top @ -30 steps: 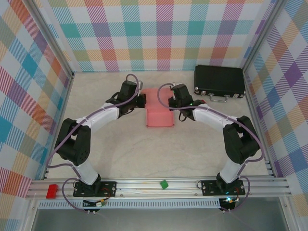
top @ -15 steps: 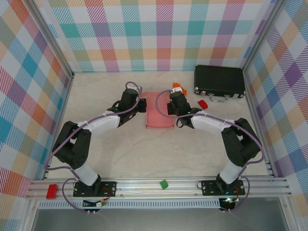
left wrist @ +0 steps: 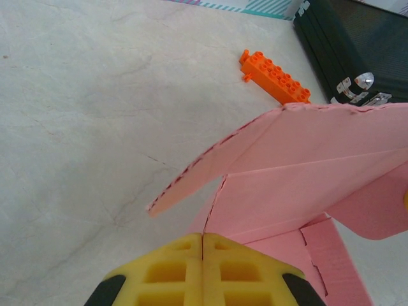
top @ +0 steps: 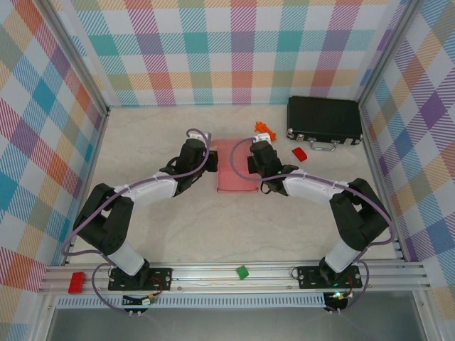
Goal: Fold the paper box
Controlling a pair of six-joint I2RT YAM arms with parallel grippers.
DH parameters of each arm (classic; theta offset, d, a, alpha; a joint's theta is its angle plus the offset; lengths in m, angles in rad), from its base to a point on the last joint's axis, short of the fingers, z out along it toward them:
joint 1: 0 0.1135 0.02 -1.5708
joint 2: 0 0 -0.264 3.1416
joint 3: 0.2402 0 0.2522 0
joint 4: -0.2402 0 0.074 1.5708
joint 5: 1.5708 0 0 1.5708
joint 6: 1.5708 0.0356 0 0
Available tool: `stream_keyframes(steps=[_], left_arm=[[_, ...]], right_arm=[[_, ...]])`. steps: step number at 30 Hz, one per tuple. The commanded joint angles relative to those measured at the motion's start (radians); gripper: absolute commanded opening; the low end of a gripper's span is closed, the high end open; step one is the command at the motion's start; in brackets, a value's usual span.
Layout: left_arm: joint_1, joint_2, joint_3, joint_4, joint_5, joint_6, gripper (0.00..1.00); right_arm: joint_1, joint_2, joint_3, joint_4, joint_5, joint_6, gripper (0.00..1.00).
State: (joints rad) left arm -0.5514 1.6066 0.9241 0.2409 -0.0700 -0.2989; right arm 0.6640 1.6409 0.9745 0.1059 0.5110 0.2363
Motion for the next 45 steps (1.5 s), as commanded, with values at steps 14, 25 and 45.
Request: stream_keyframes(steps=[14,25,45], left_arm=[[-0.067,-0.104,-0.147,0.165,-0.132,0.047,0.0],[-0.122,-0.07,-0.226,0.301,-0.206,0.019,0.0],[-0.209,-0.068,-0.291,0.387,-0.289,0.011,0.1]], right_arm=[[0.046,-0.085,-0.128,0.141,0.113,0.073,0.02],[0.088,-0.069,-0.205,0.238,0.188,0.139,0.01],[0.146,-0.063,-0.268,0.277,0.26,0.194,0.0]])
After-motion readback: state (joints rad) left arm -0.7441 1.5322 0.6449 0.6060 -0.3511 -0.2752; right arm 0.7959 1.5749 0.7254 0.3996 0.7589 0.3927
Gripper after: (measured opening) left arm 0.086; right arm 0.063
